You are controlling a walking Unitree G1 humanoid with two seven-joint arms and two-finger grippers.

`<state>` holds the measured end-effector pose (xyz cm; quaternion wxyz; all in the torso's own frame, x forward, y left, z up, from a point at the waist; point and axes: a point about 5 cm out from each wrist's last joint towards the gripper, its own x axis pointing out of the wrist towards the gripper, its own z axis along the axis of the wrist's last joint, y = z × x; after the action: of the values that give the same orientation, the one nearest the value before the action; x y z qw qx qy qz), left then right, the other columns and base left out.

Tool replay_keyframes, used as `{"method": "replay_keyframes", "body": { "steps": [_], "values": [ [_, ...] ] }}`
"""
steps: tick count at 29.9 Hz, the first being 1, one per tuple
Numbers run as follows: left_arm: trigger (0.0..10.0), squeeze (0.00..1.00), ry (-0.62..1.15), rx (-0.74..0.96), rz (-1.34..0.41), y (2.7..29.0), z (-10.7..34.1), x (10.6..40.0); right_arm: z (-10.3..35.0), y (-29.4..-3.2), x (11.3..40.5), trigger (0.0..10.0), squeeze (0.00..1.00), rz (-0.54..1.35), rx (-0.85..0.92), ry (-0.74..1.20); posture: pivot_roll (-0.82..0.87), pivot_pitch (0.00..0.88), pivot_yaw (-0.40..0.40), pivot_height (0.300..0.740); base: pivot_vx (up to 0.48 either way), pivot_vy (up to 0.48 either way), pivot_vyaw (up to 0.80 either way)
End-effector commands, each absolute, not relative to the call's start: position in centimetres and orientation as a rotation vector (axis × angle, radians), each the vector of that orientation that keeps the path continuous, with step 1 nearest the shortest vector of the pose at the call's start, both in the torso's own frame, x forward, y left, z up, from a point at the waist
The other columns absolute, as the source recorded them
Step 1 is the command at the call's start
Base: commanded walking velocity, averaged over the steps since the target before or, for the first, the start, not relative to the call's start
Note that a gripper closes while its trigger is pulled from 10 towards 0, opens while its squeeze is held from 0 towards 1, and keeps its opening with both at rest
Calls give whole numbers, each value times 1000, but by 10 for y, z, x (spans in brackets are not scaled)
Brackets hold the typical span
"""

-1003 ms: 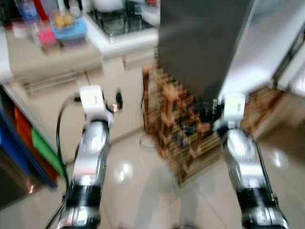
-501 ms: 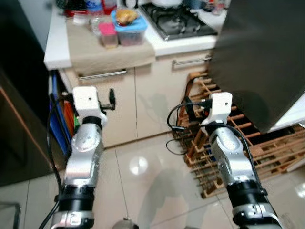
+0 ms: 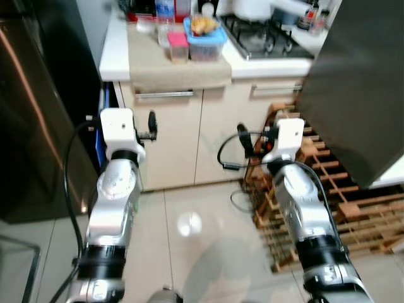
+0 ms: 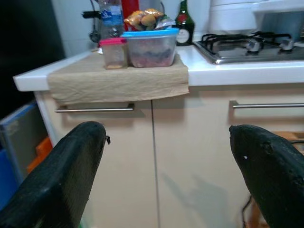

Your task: Restocking fridge

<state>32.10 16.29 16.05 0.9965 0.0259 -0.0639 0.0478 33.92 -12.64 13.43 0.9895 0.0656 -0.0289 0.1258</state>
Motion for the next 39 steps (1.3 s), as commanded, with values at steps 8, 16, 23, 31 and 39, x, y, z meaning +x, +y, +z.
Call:
{"method": "replay_keyframes", "body": {
  "steps": [8, 16, 23, 31, 39],
  "values": [
    [10000, 0, -102, 65, 109, 152, 159, 330, 136, -139, 344, 10000, 0, 208, 71, -36, -63, 10, -51, 740, 164, -199, 0],
    [10000, 0, -113, 55, 98, 152, 161, 330, 138, -139, 341, 10000, 0, 217, 53, -64, -55, 8, -44, 740, 0, 0, 188],
    [10000, 0, -130, 43, 61, 149, 163, 330, 135, -136, 342, 10000, 0, 206, 70, -55, -47, 12, -43, 740, 0, 0, 62],
    [10000, 0, -215, 79, 16, 151, 184, 336, 139, -140, 343, 10000, 0, 149, 62, -83, -50, 24, -44, 740, 390, 0, 0],
    [10000, 0, -186, 57, 33, 149, 177, 336, 138, -137, 341, 10000, 0, 158, 80, -91, -51, 30, -48, 740, 480, 0, 0]
  ]
}}
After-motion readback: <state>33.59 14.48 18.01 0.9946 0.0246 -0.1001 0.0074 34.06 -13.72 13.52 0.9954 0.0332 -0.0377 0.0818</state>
